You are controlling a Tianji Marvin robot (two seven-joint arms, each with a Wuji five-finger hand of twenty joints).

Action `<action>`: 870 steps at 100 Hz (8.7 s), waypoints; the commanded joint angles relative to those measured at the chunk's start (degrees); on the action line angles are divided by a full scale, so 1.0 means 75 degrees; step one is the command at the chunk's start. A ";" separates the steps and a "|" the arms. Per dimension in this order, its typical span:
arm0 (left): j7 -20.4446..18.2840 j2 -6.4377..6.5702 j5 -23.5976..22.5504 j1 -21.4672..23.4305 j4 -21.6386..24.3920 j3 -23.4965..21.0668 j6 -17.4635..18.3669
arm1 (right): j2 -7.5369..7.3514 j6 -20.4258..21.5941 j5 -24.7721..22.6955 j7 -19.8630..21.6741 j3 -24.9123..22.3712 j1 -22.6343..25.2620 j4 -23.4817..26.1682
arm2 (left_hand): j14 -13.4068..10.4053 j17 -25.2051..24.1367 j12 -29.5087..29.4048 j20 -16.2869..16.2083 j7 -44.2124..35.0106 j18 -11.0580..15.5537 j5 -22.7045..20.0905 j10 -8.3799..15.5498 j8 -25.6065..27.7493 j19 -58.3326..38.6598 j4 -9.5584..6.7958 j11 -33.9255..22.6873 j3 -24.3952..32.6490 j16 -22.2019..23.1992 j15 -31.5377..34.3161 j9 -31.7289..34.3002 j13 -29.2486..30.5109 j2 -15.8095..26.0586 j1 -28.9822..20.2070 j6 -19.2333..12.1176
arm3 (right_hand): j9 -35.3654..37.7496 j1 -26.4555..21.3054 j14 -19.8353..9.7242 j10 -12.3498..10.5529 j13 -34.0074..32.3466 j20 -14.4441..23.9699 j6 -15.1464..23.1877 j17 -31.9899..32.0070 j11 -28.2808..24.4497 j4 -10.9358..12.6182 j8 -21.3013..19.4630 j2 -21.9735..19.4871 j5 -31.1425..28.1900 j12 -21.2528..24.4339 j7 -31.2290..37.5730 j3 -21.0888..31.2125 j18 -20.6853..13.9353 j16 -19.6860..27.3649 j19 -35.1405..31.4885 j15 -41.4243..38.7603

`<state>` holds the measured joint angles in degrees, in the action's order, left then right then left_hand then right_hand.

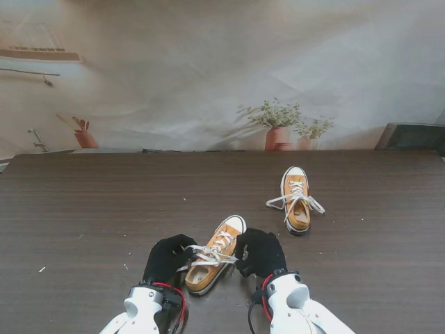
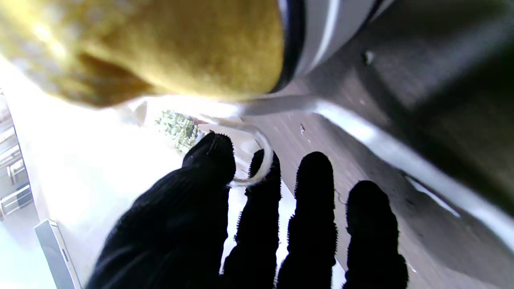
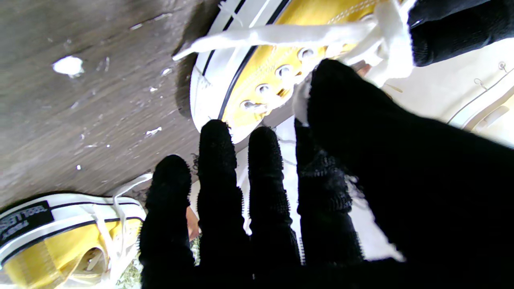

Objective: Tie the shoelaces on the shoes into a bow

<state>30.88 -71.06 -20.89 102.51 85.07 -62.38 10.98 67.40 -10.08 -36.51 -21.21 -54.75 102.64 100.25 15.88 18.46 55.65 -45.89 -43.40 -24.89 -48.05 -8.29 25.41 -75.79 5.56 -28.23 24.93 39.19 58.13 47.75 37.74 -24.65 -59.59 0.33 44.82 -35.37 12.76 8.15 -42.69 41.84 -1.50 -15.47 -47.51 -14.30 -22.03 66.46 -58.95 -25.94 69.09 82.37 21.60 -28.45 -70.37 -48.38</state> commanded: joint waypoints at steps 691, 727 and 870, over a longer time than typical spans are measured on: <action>0.0107 -0.1265 -0.2679 -0.6214 -0.3673 0.4772 -0.5226 | -0.0414 -0.0665 -0.0602 0.1541 -0.0816 0.1158 0.1399 | 0.0022 0.0705 -0.0345 0.2111 -0.1461 0.1829 -0.0393 -0.0089 0.0930 -0.1179 0.0250 -0.0703 0.3099 0.0503 -0.0976 0.0201 -0.0021 -0.0594 -0.1485 -0.0296 | -0.1407 0.1855 0.0293 0.0300 0.0507 -0.0256 -0.1324 0.0241 0.0409 0.0843 0.1764 -0.3913 0.4343 0.0384 -0.5183 -0.3348 0.0013 0.0288 0.0706 0.1297; 0.0844 -0.2195 -0.1764 -0.6728 -0.5677 0.5136 -0.4730 | -0.0411 -0.0601 -0.0605 0.1496 -0.0834 0.1206 0.1430 | -0.0054 0.0518 -0.0422 0.2011 -0.1115 0.1914 0.0027 -0.0169 0.0612 -0.0717 -0.0098 -0.0257 0.2529 0.0299 -0.1212 -0.0049 -0.0337 -0.0456 -0.1356 -0.0320 | -0.1398 0.1855 0.0288 0.0304 0.0492 -0.0262 -0.1316 0.0236 0.0409 0.0844 0.1760 -0.3915 0.4335 0.0382 -0.5189 -0.3349 0.0018 0.0287 0.0697 0.1291; -0.2510 0.0000 -0.2512 -0.4660 -0.0100 0.3610 -0.5710 | -0.0346 -0.0395 -0.0697 0.1028 -0.1046 0.1662 0.1749 | -0.0560 -0.3050 -0.5681 0.3493 0.5290 0.1384 0.3817 -0.0320 -0.2005 0.9768 -0.0660 0.3674 -0.2551 -0.3401 -0.7621 -0.5622 -0.4915 0.1053 0.2294 0.1440 | -0.1504 0.1814 0.0265 0.0280 0.0629 -0.0318 -0.1236 0.0317 0.0436 0.0898 0.1744 -0.3888 0.4432 0.0385 -0.5184 -0.3276 0.0010 0.0340 0.0767 0.1414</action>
<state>12.85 -72.73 -38.98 65.68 80.15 -34.33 -32.85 64.69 -12.72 -41.38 -13.64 -62.25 114.52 112.68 12.73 -4.00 11.75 -20.05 -4.04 -15.59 -19.73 -11.55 10.60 -3.76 1.09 -1.16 7.34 12.92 1.29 7.54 2.43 -18.52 -43.47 11.06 33.70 -23.18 14.67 9.65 -38.32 40.22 -12.07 -14.02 -45.00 -8.49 -9.14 37.48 -24.91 -23.11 30.58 59.07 21.39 -26.22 -64.37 -38.18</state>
